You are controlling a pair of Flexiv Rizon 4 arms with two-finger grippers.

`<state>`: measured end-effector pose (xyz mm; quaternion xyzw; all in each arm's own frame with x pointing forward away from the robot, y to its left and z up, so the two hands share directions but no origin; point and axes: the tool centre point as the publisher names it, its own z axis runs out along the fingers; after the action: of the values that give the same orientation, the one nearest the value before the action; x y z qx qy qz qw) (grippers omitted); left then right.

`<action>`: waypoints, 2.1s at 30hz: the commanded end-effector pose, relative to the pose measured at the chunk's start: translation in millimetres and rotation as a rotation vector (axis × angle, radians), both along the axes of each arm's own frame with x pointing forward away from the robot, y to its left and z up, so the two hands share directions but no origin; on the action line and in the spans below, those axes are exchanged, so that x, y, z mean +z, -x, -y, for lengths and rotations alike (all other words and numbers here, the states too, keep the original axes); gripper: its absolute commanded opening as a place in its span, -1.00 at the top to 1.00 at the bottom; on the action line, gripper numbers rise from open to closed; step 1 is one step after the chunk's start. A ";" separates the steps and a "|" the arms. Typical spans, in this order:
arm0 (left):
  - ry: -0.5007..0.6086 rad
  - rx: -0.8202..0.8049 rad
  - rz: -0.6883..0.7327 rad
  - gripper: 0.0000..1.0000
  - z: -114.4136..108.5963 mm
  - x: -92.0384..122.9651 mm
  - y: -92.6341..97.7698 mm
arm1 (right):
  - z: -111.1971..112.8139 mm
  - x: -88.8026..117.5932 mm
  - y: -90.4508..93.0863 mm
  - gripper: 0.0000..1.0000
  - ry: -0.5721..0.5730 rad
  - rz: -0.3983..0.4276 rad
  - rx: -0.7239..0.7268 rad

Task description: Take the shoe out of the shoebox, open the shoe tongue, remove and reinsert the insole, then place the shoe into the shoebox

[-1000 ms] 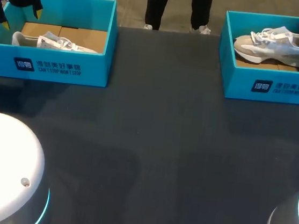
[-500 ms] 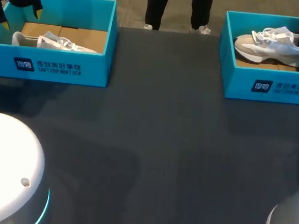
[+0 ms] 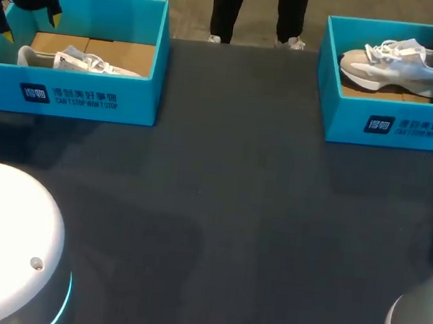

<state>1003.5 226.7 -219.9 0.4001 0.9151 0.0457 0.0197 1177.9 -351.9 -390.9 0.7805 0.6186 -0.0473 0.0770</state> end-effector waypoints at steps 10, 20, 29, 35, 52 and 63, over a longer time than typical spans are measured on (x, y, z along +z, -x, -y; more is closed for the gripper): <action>-0.002 0.000 0.001 -1.00 0.0 0.9 1.3 | 3.2 38.4 7.1 1.00 -0.007 -0.058 -0.029; -0.002 0.000 0.001 -1.00 0.0 0.9 1.3 | -3.6 91.5 15.7 1.00 0.013 0.003 0.013; -0.002 0.000 0.001 -1.00 0.0 0.9 1.3 | -11.2 145.7 24.5 1.00 0.058 0.034 0.040; -0.002 0.000 0.001 -1.00 0.0 0.9 1.3 | -16.7 179.1 33.4 1.00 0.079 0.059 0.053; -0.002 0.000 0.001 -1.00 0.0 0.9 1.3 | -29.8 232.1 27.6 1.00 0.089 0.132 0.077; -0.002 0.000 0.001 -1.00 0.0 0.9 1.3 | -56.3 242.9 52.5 1.00 0.106 0.154 0.067</action>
<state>1003.5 226.7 -219.9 0.4001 0.9151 0.0457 0.0197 1144.0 -303.7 -155.4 0.7575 0.6361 -0.0337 0.1429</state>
